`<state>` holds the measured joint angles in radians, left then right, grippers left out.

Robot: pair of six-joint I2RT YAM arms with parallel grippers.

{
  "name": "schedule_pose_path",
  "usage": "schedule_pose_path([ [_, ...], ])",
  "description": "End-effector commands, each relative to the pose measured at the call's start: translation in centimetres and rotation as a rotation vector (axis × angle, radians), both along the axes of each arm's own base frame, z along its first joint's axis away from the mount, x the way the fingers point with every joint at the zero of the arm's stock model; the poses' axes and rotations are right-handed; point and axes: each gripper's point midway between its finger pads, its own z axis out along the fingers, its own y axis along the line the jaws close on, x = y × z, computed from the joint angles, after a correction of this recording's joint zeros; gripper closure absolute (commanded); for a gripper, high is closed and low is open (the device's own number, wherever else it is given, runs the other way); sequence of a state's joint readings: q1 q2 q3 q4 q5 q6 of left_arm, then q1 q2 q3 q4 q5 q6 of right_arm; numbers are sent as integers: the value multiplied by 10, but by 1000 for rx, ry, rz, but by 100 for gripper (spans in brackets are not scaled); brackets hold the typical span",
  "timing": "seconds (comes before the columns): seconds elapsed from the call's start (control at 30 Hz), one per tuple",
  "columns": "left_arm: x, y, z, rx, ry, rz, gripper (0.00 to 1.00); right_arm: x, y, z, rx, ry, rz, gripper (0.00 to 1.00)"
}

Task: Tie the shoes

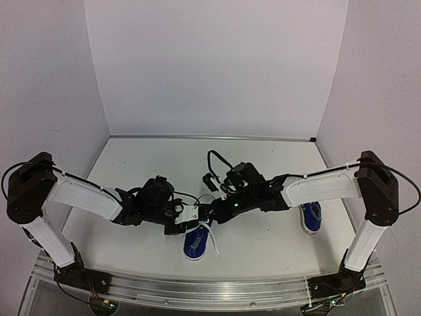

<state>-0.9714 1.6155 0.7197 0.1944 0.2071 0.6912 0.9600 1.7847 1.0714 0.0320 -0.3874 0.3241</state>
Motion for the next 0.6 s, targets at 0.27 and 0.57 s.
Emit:
schedule_pose_path([
  [0.27, 1, -14, 42, -71, -21, -20, 100, 8, 10, 12, 39, -18, -5, 100],
  [0.57, 7, -26, 45, -138, -17, -3, 100, 9, 9, 13, 41, -19, -11, 100],
])
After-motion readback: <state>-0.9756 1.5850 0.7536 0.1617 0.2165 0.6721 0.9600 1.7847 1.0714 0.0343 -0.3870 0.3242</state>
